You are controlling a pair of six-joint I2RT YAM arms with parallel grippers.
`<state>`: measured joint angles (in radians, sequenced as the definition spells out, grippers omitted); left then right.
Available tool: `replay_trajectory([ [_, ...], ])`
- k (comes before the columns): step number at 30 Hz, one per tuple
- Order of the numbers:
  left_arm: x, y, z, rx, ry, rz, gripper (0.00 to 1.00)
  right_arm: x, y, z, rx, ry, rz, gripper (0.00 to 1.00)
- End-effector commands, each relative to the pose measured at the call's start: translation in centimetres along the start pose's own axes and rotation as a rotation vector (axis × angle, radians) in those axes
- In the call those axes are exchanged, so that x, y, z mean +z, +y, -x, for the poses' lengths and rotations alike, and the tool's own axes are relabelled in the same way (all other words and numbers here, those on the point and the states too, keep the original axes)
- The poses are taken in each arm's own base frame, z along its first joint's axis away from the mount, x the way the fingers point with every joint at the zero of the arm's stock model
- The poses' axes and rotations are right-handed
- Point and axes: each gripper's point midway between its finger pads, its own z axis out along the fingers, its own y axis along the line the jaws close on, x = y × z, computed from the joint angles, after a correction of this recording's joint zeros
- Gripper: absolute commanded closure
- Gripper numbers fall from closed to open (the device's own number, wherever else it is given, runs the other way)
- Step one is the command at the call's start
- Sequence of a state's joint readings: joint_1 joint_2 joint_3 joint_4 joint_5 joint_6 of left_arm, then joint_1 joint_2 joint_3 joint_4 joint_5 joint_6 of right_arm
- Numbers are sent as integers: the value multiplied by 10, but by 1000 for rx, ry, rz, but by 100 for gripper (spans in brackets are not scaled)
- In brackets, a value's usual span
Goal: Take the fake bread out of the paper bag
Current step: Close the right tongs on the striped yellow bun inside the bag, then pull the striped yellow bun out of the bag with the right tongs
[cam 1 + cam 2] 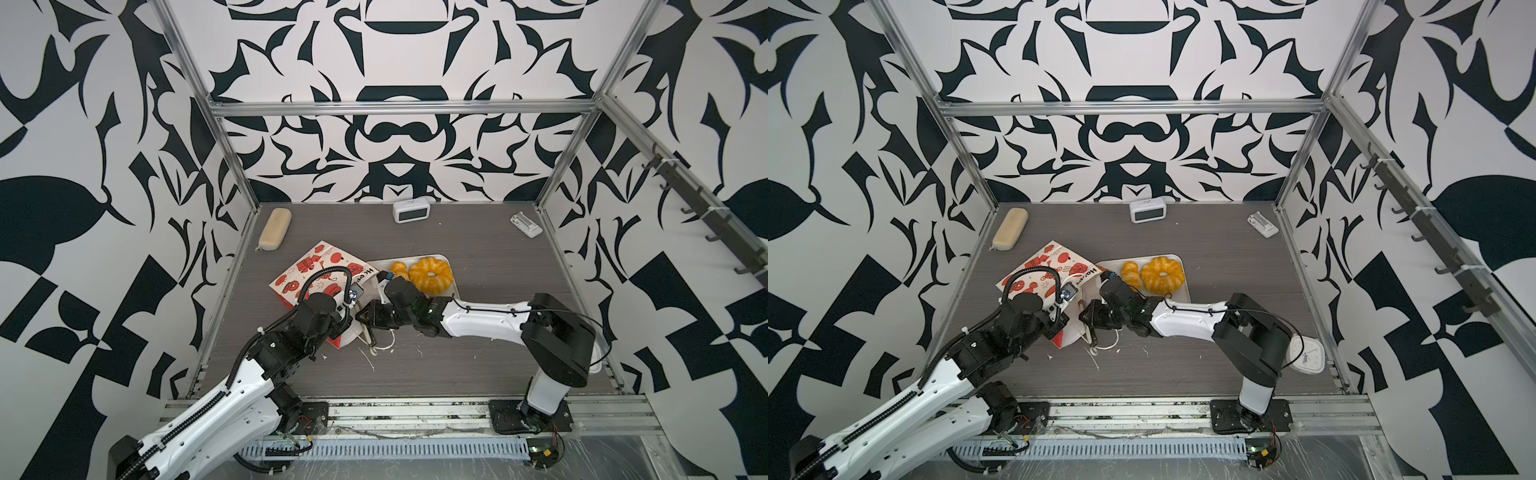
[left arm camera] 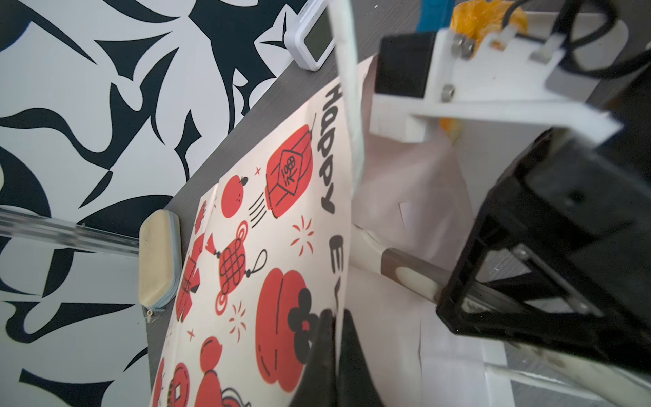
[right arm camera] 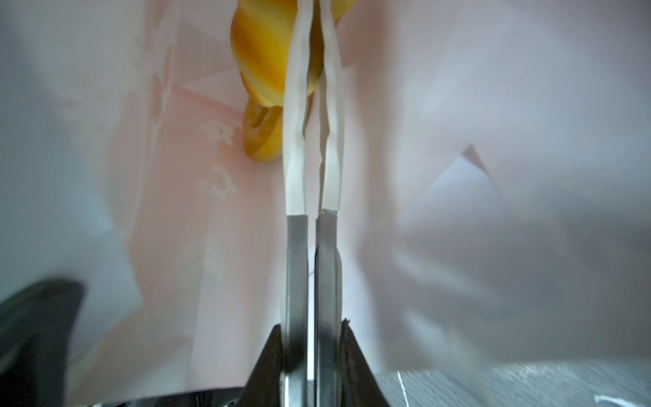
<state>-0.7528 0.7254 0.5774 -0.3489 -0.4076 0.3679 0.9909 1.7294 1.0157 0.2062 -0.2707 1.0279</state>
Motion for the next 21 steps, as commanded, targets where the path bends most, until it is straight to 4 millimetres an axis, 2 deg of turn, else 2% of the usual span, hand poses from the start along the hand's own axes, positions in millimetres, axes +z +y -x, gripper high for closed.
replay_trajectory([
  [1, 3, -3, -7, 12, 17, -1, 100, -21, 40, 18, -30, -69, 114, 98],
  [6, 3, -1, -6, 16, 10, 10, 100, -32, 43, 8, -24, -29, 129, 98],
  [13, 0, 8, 1, -12, -27, 51, 100, -53, 25, -16, -58, 37, 70, 97],
  [21, -2, 14, 4, -42, -26, 76, 100, -66, 11, -40, -110, 113, 25, 97],
])
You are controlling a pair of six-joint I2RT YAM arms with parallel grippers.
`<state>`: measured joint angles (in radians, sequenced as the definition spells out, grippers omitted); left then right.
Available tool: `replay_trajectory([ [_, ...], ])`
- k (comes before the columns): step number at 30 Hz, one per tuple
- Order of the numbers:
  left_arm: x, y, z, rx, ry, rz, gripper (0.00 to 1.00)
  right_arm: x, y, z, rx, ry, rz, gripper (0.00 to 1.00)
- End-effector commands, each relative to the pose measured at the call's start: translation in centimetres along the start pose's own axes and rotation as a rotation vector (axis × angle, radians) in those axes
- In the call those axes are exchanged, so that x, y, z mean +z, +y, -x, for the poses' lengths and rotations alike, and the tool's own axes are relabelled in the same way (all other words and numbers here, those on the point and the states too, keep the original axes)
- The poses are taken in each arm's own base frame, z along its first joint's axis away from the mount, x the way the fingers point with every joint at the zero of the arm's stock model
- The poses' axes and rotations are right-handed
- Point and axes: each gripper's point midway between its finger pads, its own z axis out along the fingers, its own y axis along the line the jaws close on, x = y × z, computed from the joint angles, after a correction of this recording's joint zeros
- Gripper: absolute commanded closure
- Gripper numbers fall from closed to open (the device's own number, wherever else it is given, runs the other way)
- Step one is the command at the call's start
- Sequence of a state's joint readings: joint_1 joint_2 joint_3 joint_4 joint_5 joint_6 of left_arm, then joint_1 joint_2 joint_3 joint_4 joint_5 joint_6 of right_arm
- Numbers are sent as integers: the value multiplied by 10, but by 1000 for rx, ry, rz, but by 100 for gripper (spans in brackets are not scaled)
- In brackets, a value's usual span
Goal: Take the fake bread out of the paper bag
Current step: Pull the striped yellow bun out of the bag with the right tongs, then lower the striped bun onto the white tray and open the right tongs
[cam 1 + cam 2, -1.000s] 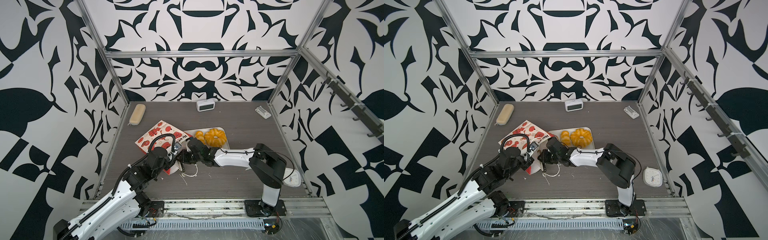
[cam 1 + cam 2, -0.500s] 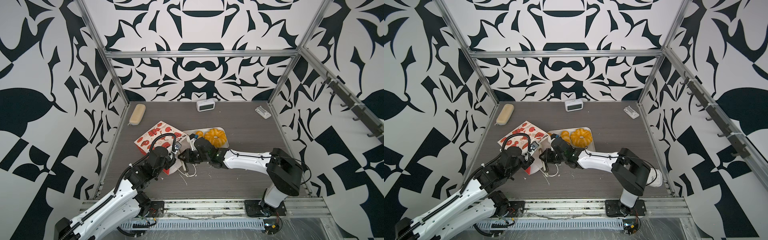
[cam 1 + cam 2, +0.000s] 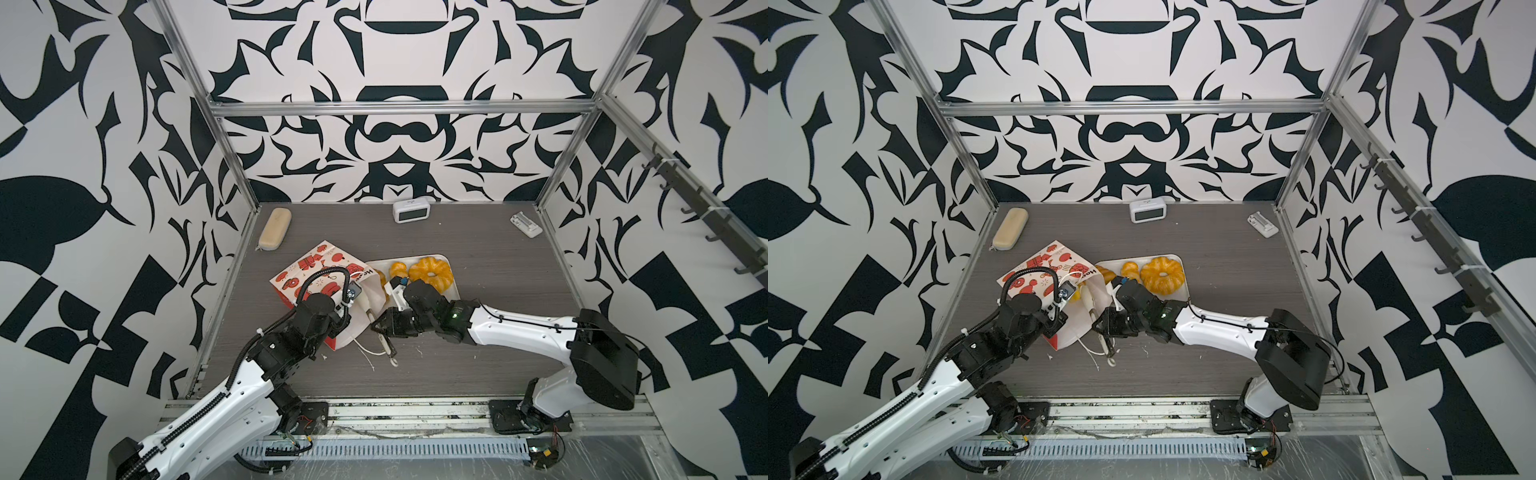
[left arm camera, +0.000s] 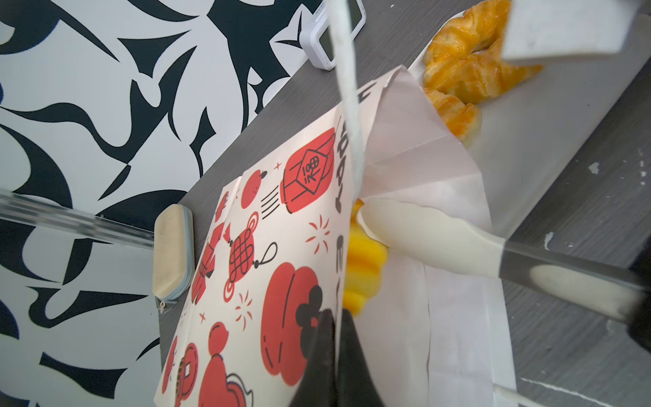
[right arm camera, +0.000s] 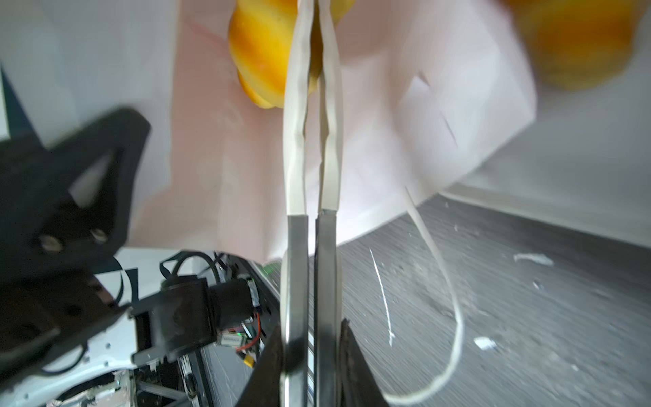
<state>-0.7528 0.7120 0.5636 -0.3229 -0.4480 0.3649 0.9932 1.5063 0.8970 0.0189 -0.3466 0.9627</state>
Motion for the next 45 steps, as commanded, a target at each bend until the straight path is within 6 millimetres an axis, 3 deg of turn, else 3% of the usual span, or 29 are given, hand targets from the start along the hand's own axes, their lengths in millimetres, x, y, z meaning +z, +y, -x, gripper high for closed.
replay_trajectory([
  [1, -2, 8, 5, -34, -15, 33, 100, -15, 15, -6, -77, 9, 35, 98],
  [12, -4, 15, 5, -64, 1, 64, 100, -64, 6, -34, -182, 20, 3, 98],
  [25, 2, 33, 0, -127, 25, 119, 100, -120, -33, -46, -178, -105, -131, 99],
  [35, 4, 41, -2, -155, 16, 127, 100, -130, -93, -41, -109, -188, -351, 98],
  [45, -1, 42, -3, -158, 5, 129, 100, -117, -118, -28, -37, -232, -356, 98],
])
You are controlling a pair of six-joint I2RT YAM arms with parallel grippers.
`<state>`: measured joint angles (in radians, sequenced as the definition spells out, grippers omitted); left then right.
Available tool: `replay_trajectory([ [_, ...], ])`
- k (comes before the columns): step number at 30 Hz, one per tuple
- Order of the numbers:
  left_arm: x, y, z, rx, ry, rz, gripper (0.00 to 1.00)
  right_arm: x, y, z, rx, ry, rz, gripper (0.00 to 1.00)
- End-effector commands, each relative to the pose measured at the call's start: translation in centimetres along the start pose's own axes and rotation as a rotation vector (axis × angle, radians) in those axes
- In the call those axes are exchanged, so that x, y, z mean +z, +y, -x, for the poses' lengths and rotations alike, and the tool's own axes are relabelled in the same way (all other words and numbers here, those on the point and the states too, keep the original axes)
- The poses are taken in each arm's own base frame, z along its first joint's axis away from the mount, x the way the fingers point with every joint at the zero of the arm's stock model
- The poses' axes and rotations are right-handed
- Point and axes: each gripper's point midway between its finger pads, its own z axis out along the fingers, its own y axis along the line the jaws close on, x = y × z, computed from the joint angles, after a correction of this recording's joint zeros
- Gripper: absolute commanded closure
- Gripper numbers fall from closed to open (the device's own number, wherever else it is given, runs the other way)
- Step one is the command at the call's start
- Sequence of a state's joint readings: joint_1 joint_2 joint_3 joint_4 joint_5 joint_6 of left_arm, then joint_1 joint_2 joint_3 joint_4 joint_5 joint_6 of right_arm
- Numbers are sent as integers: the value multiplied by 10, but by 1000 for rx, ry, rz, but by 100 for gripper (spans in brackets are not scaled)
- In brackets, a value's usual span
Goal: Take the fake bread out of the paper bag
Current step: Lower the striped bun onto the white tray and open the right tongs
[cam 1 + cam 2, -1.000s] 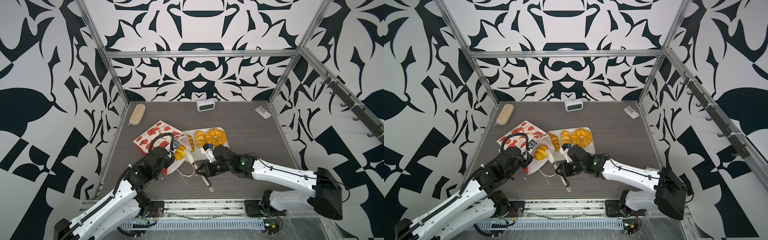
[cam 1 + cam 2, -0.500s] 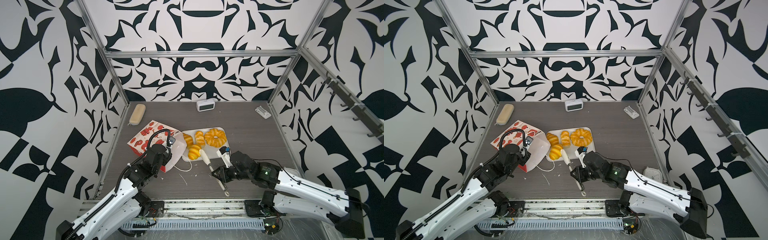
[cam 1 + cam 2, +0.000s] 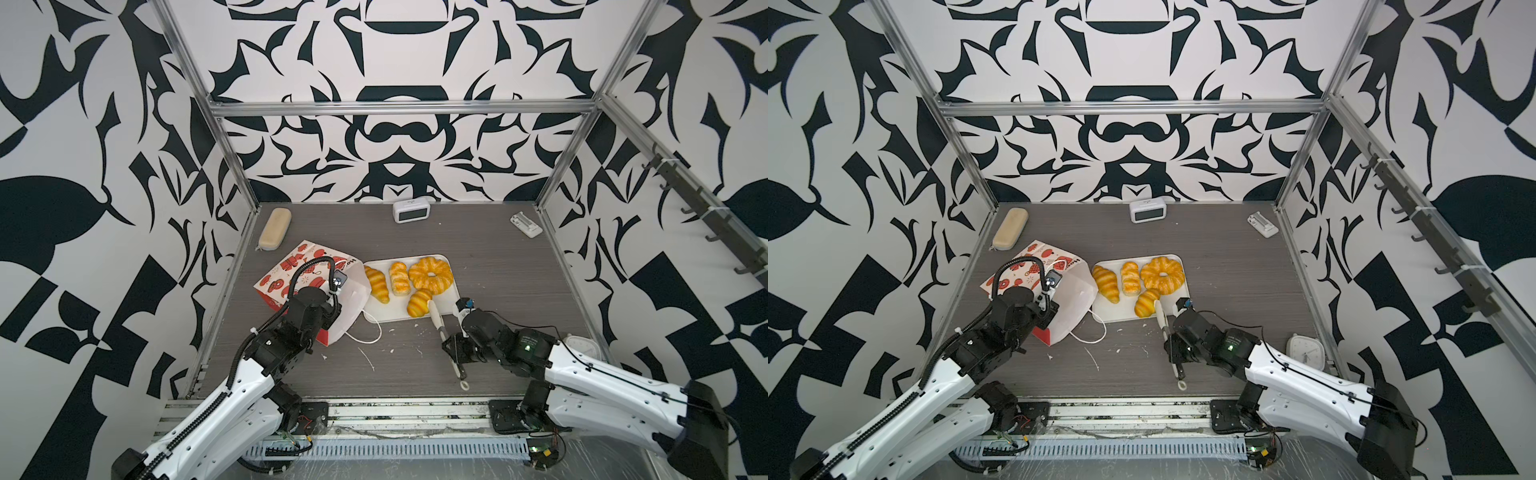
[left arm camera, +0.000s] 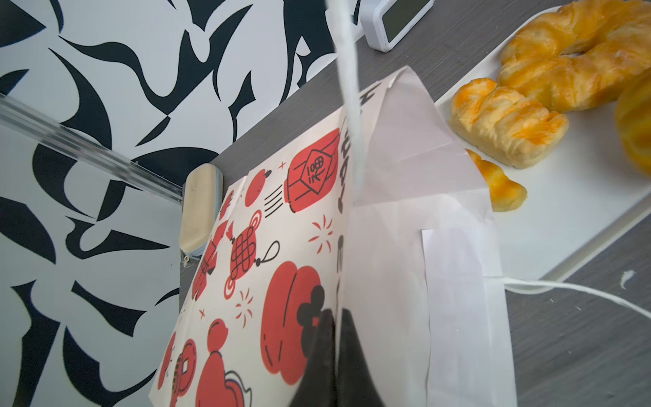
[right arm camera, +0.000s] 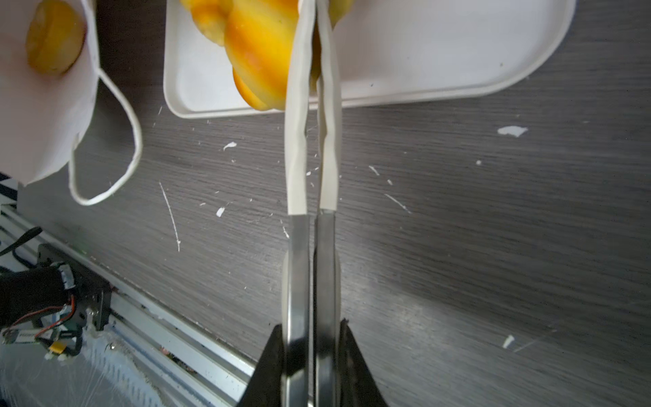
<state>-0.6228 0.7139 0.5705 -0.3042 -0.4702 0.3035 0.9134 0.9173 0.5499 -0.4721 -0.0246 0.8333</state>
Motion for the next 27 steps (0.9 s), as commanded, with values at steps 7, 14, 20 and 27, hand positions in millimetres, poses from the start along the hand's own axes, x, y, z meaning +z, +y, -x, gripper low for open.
replay_trajectory([
  [7, -4, 3, 10, -28, -39, 0, 100, 14, 24, 27, 24, -78, 77, 98],
  [14, -3, 1, 9, -27, -37, -8, 100, 28, 18, 23, 34, -56, 39, 95],
  [20, -2, 0, 9, -29, -34, -12, 100, 29, 6, 18, 23, -37, -19, 80],
  [27, -2, 0, 9, -30, -31, -16, 100, 18, 2, 15, 36, -45, -19, 65],
])
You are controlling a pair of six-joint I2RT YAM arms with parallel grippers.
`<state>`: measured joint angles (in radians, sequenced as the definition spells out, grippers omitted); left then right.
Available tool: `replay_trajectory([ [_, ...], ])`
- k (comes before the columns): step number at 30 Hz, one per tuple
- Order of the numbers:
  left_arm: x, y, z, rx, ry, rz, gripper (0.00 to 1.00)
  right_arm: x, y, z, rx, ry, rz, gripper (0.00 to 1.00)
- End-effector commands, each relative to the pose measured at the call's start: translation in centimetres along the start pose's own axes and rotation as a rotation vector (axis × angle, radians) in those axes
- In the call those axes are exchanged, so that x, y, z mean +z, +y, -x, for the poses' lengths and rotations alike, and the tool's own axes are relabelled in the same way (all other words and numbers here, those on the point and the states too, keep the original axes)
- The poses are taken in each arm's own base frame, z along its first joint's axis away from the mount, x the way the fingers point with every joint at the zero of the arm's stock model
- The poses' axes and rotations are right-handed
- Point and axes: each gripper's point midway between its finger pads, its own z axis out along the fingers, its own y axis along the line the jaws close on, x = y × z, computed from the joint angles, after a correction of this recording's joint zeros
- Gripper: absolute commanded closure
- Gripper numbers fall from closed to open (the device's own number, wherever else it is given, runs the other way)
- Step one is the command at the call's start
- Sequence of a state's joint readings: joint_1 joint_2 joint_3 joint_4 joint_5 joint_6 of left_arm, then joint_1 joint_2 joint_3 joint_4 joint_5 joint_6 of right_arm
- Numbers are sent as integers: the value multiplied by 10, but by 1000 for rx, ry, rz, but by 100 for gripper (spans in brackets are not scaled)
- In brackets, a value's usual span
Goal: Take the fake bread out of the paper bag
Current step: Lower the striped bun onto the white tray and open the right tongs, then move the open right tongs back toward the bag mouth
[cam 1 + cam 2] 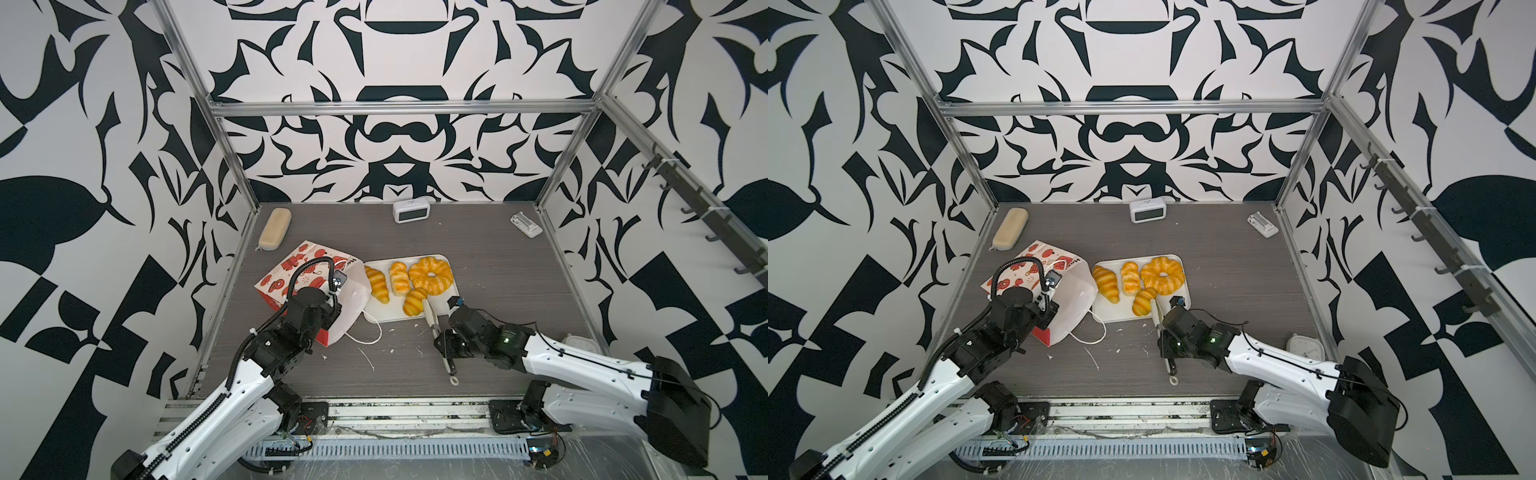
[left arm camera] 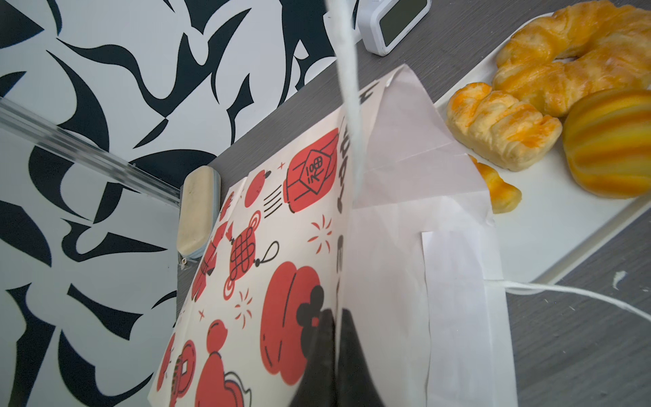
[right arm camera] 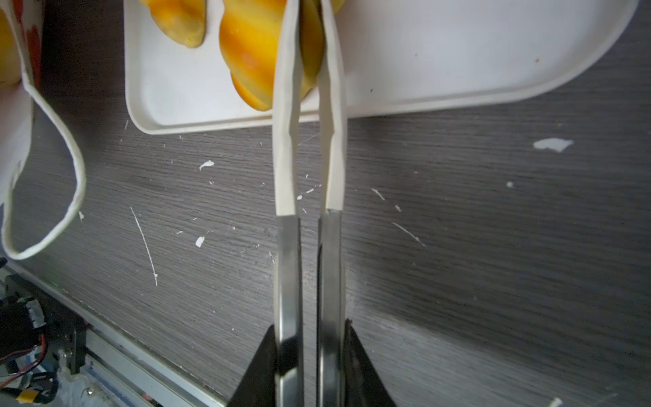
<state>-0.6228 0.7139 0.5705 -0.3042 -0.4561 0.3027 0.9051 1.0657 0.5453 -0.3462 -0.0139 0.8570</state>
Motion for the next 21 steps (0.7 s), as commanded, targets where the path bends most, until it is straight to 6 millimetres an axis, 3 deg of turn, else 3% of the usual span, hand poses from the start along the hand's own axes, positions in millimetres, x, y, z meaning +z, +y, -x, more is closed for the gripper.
replay_trajectory([
  [1, -2, 2, 8, -28, -27, -4, 100, -11, 3, 8, 10, -54, 19, 63],
  [6, -1, 0, 9, -28, -26, -10, 100, -22, -5, 7, 35, -83, 21, 56],
  [16, -1, 0, 9, -31, -26, -15, 100, -56, -15, 11, 50, -155, 10, 56],
  [19, -2, -1, 9, -26, -28, -20, 100, -75, 0, 22, 5, -189, 64, 58],
  [21, -3, -1, 11, -24, -35, -24, 100, -84, 22, 27, -58, -168, 114, 58],
])
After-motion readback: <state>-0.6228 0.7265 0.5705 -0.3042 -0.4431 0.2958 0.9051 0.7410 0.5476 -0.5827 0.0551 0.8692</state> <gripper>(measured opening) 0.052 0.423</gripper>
